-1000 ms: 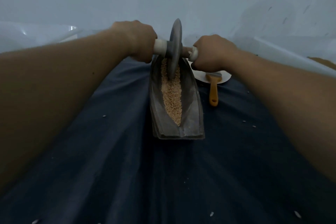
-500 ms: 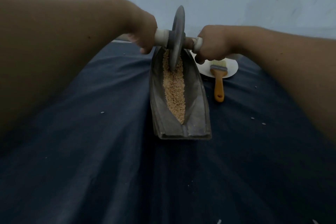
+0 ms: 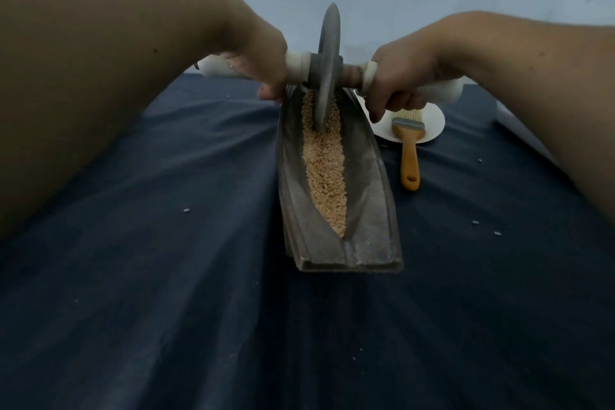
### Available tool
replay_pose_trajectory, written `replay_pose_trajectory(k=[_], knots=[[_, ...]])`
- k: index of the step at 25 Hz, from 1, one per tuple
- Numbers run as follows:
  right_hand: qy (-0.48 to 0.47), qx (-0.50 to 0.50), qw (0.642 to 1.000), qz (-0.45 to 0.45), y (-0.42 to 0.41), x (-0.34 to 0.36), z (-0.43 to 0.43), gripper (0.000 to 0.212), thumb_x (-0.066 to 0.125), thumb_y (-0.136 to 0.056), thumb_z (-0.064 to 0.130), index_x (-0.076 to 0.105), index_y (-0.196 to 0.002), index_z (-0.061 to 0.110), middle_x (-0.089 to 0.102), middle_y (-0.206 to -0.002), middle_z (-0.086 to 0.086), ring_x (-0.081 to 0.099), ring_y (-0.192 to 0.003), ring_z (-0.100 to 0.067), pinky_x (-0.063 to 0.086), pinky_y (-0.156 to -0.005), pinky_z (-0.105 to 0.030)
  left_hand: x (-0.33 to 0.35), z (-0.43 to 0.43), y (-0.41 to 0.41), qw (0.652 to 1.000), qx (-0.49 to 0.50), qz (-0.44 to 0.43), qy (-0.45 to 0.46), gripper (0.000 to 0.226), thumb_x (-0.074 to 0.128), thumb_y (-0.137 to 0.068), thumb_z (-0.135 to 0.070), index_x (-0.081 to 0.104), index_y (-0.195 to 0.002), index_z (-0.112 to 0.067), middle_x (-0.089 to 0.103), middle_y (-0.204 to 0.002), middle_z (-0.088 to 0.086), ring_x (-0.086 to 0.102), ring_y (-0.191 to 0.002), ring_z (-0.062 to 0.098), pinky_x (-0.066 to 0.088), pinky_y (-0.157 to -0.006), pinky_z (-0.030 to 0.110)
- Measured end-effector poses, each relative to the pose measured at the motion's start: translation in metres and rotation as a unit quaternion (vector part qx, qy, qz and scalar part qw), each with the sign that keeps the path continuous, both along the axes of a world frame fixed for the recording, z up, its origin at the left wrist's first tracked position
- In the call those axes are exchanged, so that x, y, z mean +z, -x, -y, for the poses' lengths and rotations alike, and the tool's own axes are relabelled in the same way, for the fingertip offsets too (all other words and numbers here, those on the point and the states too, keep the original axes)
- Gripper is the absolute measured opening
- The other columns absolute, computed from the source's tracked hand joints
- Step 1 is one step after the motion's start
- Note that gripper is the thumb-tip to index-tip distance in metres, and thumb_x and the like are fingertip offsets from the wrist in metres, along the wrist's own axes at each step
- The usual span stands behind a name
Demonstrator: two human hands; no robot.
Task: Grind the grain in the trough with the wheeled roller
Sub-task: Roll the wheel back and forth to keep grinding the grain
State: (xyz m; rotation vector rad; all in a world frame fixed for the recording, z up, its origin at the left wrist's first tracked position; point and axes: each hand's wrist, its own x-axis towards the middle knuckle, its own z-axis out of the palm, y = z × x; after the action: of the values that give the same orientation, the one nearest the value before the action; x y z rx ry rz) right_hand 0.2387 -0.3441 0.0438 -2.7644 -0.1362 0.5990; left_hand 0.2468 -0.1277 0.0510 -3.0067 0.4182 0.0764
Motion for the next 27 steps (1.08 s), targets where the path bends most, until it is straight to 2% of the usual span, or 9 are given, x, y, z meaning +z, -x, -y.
replay_pose_trajectory(k=[2, 4, 6, 10, 13, 17, 22, 24, 27], knots=[[0.003, -0.005, 1.0, 0.02, 0.006, -0.003, 0.0, 0.029, 0.076, -0.077, 0.008, 0.05, -0.067, 0.015, 0.042, -0.053, -0.004, 0.037, -0.046, -0.019, 0.034, -0.052, -0.028, 0.002, 0.001, 0.007, 0.999, -0.007, -0.031, 0.004, 0.008, 0.072, -0.078, -0.008, 0.068, -0.08, -0.014, 0.066, -0.084, 0.004, 0.059, -0.078, 0.019, 0.043, -0.067, 0.032], [0.013, -0.005, 0.999, 0.037, 0.015, -0.004, 0.0, 0.026, 0.077, -0.075, 0.01, 0.052, -0.066, 0.012, 0.047, -0.053, -0.005, 0.042, -0.046, -0.02, 0.038, -0.054, -0.03, 0.004, 0.001, 0.014, 0.996, 0.0, -0.084, 0.005, 0.012, 0.066, -0.082, -0.003, 0.073, -0.082, -0.013, 0.076, -0.081, 0.0, 0.068, -0.08, 0.017, 0.053, -0.079, 0.035], [0.032, 0.003, 0.999, 0.043, 0.027, -0.007, -0.002, 0.025, 0.077, -0.071, 0.014, 0.054, -0.061, 0.011, 0.052, -0.052, -0.008, 0.047, -0.045, -0.022, 0.041, -0.056, -0.031, 0.002, 0.0, 0.022, 0.993, 0.017, -0.113, -0.002, 0.011, 0.063, -0.088, -0.006, 0.072, -0.087, -0.012, 0.077, -0.08, -0.001, 0.072, -0.081, 0.015, 0.056, -0.088, 0.042], [0.078, 0.016, 0.994, 0.079, 0.054, -0.011, -0.007, 0.019, 0.076, -0.063, 0.021, 0.061, -0.06, 0.009, 0.062, -0.053, -0.007, 0.053, -0.042, -0.022, 0.045, -0.051, -0.03, -0.007, -0.002, 0.042, 0.992, 0.02, -0.123, -0.009, 0.012, 0.061, -0.091, -0.009, 0.069, -0.082, -0.008, 0.075, -0.072, -0.002, 0.071, -0.066, 0.011, 0.059, -0.084, 0.042], [0.089, 0.027, 0.991, 0.097, 0.071, -0.009, -0.012, 0.013, 0.073, -0.058, 0.022, 0.064, -0.065, 0.016, 0.063, -0.053, -0.002, 0.053, -0.042, -0.02, 0.043, -0.048, -0.031, -0.014, -0.01, 0.06, 0.989, 0.024, -0.143, 0.005, 0.015, 0.059, -0.088, -0.007, 0.067, -0.076, -0.005, 0.073, -0.063, -0.002, 0.068, -0.055, 0.01, 0.06, -0.078, 0.041], [0.131, 0.056, 0.982, 0.121, 0.096, -0.001, -0.019, 0.01, 0.073, -0.062, 0.027, 0.067, -0.069, 0.022, 0.068, -0.068, -0.001, 0.068, -0.063, -0.023, 0.052, -0.054, -0.034, -0.017, -0.023, 0.089, 0.987, 0.023, -0.156, 0.038, 0.014, 0.058, -0.083, -0.012, 0.069, -0.077, -0.007, 0.074, -0.065, -0.001, 0.072, -0.06, 0.01, 0.062, -0.077, 0.038], [0.209, 0.1, 0.965, 0.125, 0.13, 0.017, -0.029, 0.02, 0.072, -0.067, 0.036, 0.071, -0.075, 0.018, 0.071, -0.073, -0.002, 0.071, -0.069, -0.022, 0.057, -0.06, -0.033, -0.008, -0.037, 0.135, 0.984, 0.019, -0.178, 0.013, 0.018, 0.059, -0.08, -0.021, 0.065, -0.076, -0.005, 0.073, -0.064, -0.002, 0.07, -0.055, 0.009, 0.061, -0.066, 0.03], [0.214, 0.107, 0.96, 0.145, 0.144, 0.028, -0.031, 0.019, 0.069, -0.071, 0.035, 0.069, -0.079, 0.018, 0.07, -0.076, -0.004, 0.07, -0.07, -0.023, 0.054, -0.057, -0.032, 0.007, -0.041, 0.151, 0.984, 0.011, -0.177, 0.008, 0.018, 0.058, -0.079, -0.022, 0.068, -0.077, -0.006, 0.073, -0.064, -0.003, 0.069, -0.054, 0.009, 0.062, -0.069, 0.031], [0.206, 0.108, 0.949, 0.215, 0.16, 0.053, -0.033, 0.01, 0.063, -0.074, 0.03, 0.064, -0.075, 0.02, 0.065, -0.072, -0.001, 0.062, -0.062, -0.018, 0.045, -0.051, -0.027, 0.039, -0.045, 0.164, 0.993, -0.006, -0.115, 0.005, 0.023, 0.056, -0.078, -0.02, 0.074, -0.074, -0.006, 0.072, -0.062, -0.004, 0.069, -0.057, 0.011, 0.061, -0.069, 0.029]])
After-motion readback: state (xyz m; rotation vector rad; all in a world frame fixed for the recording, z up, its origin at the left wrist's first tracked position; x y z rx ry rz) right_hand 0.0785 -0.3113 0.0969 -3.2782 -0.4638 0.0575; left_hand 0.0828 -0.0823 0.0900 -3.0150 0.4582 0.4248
